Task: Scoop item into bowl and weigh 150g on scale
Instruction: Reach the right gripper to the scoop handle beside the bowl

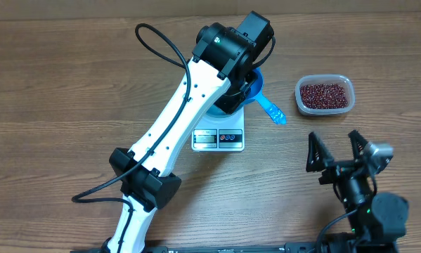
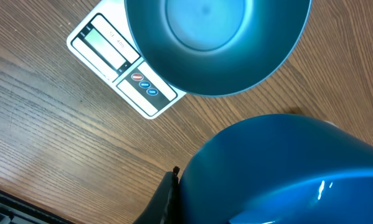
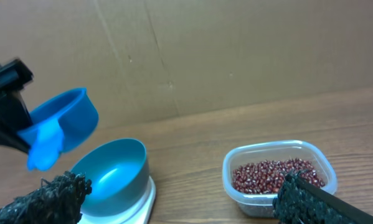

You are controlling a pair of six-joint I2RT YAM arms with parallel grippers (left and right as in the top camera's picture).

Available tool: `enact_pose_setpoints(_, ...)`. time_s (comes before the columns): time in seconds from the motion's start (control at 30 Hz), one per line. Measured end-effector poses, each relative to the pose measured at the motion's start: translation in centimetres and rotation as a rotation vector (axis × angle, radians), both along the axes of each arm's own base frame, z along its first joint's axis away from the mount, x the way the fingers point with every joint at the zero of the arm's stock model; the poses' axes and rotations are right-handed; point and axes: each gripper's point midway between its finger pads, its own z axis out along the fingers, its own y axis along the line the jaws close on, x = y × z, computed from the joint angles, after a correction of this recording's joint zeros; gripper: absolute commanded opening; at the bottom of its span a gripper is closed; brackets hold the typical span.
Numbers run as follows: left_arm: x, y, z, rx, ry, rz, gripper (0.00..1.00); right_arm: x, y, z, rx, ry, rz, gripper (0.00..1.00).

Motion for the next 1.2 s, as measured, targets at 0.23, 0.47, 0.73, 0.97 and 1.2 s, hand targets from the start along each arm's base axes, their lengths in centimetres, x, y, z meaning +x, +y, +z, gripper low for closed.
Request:
enact_pose_setpoints(0.23, 0.0, 0.0, 0.0, 0.000, -0.001, 0.012, 0.04, 1.5, 0.8, 2.1, 0.059, 0.212, 0.034, 1.00)
enact_pose_setpoints(0.47, 0.0, 0.0, 0.0, -0.014, 0.010, 0.056, 0.04, 3.8, 5.1, 6.2, 0.133, 0.238, 0.288, 1.00)
enact_pose_setpoints(0.73, -0.3, -0.4, 0.0, -0.039, 0.031, 0.098, 0.04, 4.1, 8.2, 5.3, 0.229, 0.322, 0.475, 1.00)
enact_pose_setpoints(0.97, -0.4, -0.5, 0.0, -0.054, 0.044, 0.130, 0.04, 4.2, 9.5, 5.5, 0.403, 0.397, 0.535, 1.00)
enact_pose_setpoints(1.2, -0.5, -0.6, 0.1, -0.076, 0.064, 0.151, 0.04, 5.5, 9.8, 3.8, 0.614, 0.557, 0.489, 1.00)
